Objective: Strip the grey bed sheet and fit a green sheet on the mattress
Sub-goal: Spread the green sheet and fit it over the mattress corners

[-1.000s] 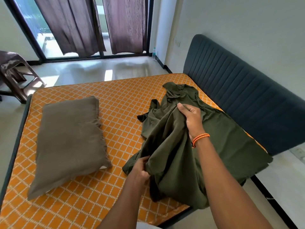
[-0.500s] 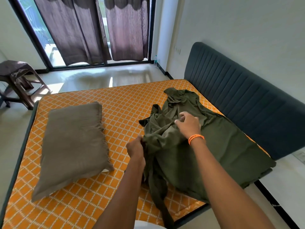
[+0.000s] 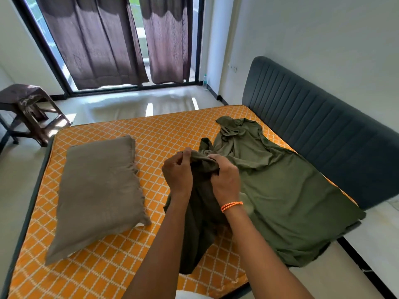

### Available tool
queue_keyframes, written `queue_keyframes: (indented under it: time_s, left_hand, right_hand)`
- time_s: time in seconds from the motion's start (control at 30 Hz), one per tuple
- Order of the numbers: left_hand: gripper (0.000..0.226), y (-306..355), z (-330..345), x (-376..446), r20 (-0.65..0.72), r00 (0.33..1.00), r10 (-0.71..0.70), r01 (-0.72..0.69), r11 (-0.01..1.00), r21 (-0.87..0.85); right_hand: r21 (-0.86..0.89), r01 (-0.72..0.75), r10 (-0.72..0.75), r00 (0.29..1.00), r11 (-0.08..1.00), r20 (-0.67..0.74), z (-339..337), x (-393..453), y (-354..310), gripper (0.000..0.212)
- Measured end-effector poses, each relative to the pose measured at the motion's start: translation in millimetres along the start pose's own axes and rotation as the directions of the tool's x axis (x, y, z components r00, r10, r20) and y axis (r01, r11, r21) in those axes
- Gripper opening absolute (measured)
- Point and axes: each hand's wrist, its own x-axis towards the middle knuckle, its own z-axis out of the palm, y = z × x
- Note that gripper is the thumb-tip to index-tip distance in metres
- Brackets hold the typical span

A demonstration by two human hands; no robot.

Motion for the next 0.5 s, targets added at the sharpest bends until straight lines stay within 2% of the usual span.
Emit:
queue_keyframes:
  time_s: [0.13,0.23,0.3,0.4,0.5]
  left_hand:
    - [0.040,5.3,-15.9,18.3,-0.086,0.996,-0.038,0.029,0.994,-0.105]
    - [0.046,5.7,-19.7,26.3,-0.127,0.992,-0.023,0.003,0.988,-0.154]
    - [0.040,2.7,-19.8,30.3,-0.124,0.992,-0.009,-0.013,0.986,-0.167]
    - [0.027,-14.5,-20.2,28.2,0.022,0.996,0.086,-0.081,0.980,-0.182]
    - [0.083,-47.0,-24.5,18.2,0.239,0.962,0.135,-0.106,0.986,-0.131]
  right_hand:
    - [-0.211,0.046,-0.056,0.998,0.976,-0.042,-11.0,14.3,8.6,0.031]
    - [-0.064,0.000,0.001,1.000,0.998,0.019,-6.5,22.2,18.9,0.027]
    - [0.065,-0.020,0.015,0.997,0.998,0.074,-2.7,27.0,20.3,0.023]
    - [0.284,-0.042,0.005,0.992,0.958,0.129,-6.6,37.2,8.1,0.020]
    - [0.419,-0.113,0.050,0.986,0.901,0.158,-12.8,51.9,-3.6,0.022]
